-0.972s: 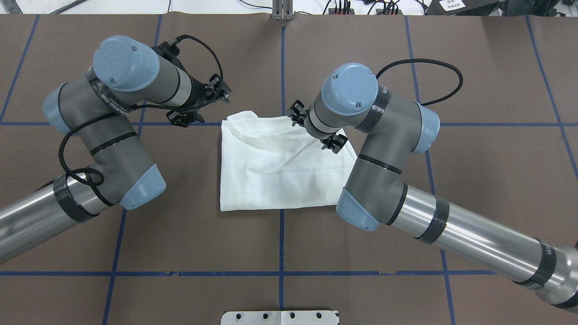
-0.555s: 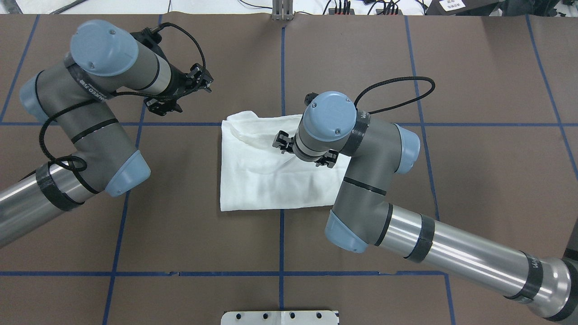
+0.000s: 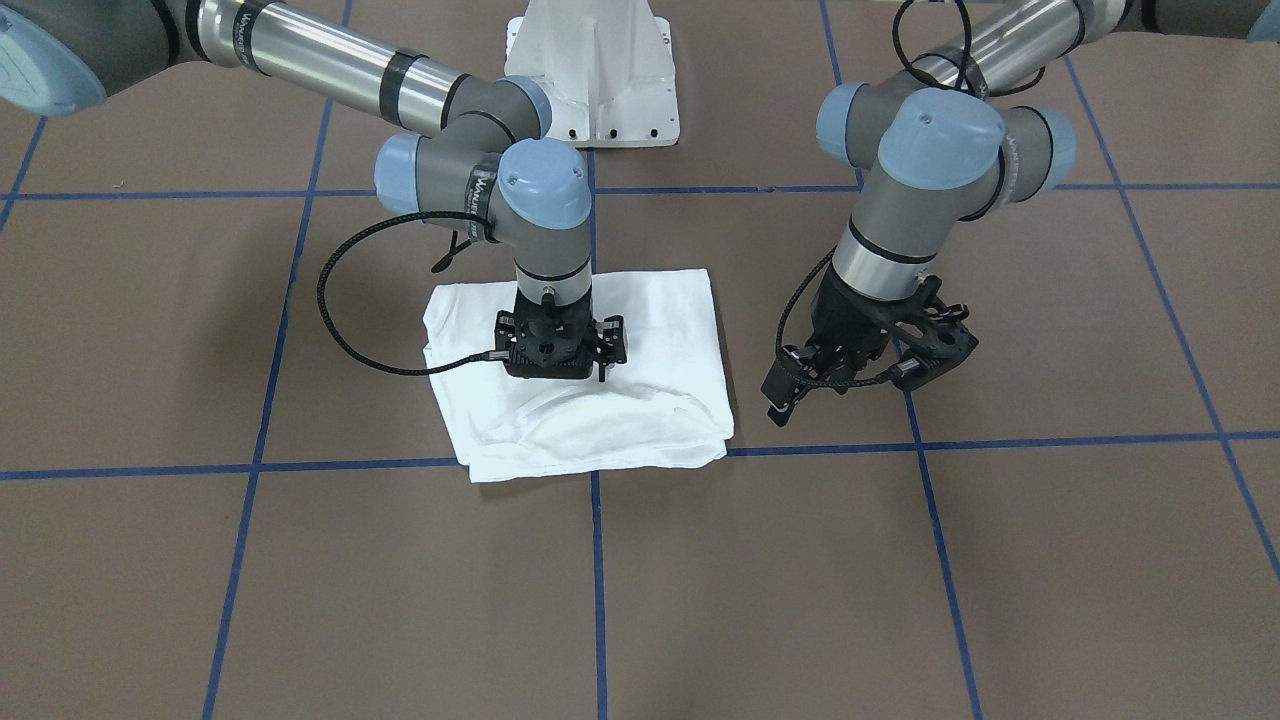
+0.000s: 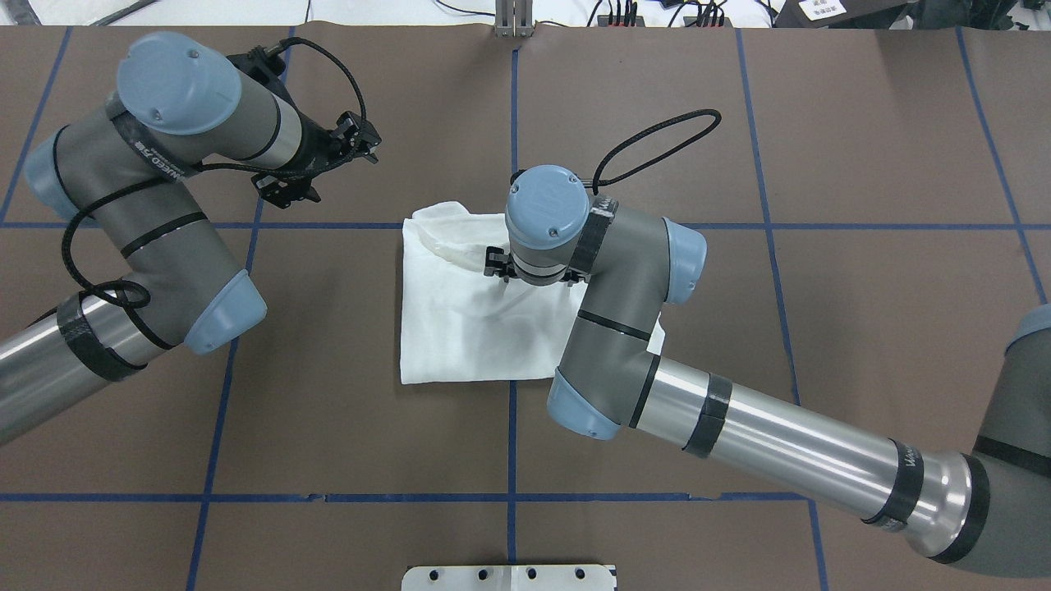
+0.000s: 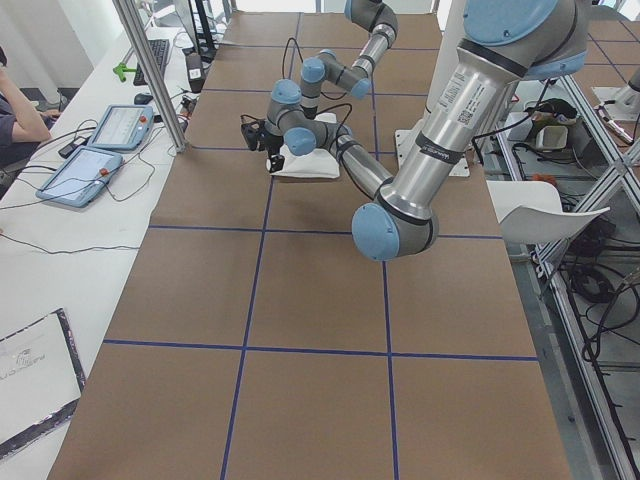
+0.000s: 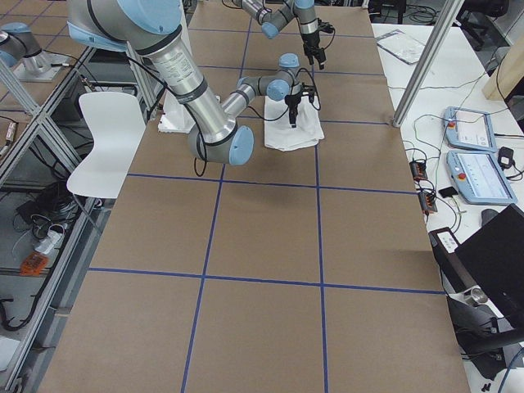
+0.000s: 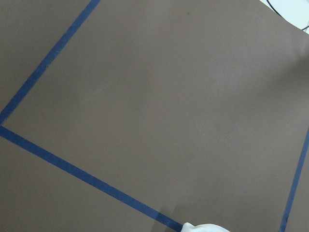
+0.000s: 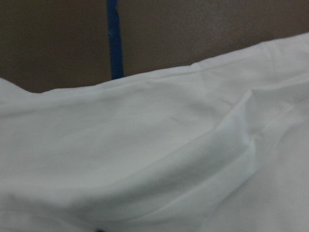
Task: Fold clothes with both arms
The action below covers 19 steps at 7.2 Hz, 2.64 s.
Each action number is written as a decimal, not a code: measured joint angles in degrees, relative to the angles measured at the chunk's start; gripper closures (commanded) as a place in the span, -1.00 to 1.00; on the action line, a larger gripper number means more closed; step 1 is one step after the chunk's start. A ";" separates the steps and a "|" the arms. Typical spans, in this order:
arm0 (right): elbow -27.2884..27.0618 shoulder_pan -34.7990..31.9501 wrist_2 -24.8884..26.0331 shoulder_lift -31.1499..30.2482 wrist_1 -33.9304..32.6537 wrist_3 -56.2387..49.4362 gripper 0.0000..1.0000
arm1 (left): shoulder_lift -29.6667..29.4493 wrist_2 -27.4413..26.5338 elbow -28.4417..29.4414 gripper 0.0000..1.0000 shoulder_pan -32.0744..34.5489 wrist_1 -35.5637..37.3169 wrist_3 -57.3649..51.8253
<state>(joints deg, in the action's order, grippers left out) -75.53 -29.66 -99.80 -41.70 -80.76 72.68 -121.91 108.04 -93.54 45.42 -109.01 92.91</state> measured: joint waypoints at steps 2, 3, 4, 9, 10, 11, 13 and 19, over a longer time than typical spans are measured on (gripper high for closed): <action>4.98 -1.41 2.25 2.27 2.26 -3.20 -1.00 | 0.01 0.08 0.08 -0.98 0.02 -0.13 -0.01; 7.39 -2.52 2.59 3.31 4.31 -4.41 -1.00 | 0.01 0.10 0.16 -0.98 0.03 -0.22 -0.01; 8.77 -3.44 2.73 4.00 5.47 -5.45 -1.00 | 0.01 0.09 0.23 -0.98 0.09 -0.26 -0.03; 5.14 -12.90 -5.81 1.12 5.87 -13.01 -1.00 | 2.64 4.94 0.19 -0.98 6.27 -0.15 -17.37; 1.10 -16.91 -10.22 -3.38 5.28 -17.08 -1.00 | 4.17 6.50 0.07 -0.98 9.20 -0.16 -24.34; -3.37 -20.87 -13.70 -8.19 3.39 -22.35 -1.00 | 5.95 8.77 0.00 -0.98 12.76 -0.14 -32.10; -12.23 -28.50 -17.69 -17.19 -4.29 -35.77 -1.00 | 11.02 12.50 0.05 -0.98 20.11 -0.08 -49.74; -25.24 -47.29 -28.81 -46.39 -8.13 -65.31 -1.00 | 29.62 22.89 -1.36 -0.98 37.41 -1.97 -89.39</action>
<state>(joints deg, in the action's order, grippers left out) -100.77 -76.95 -128.61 -88.10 -88.89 7.37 -92.29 130.93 -94.90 82.83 -110.97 3.52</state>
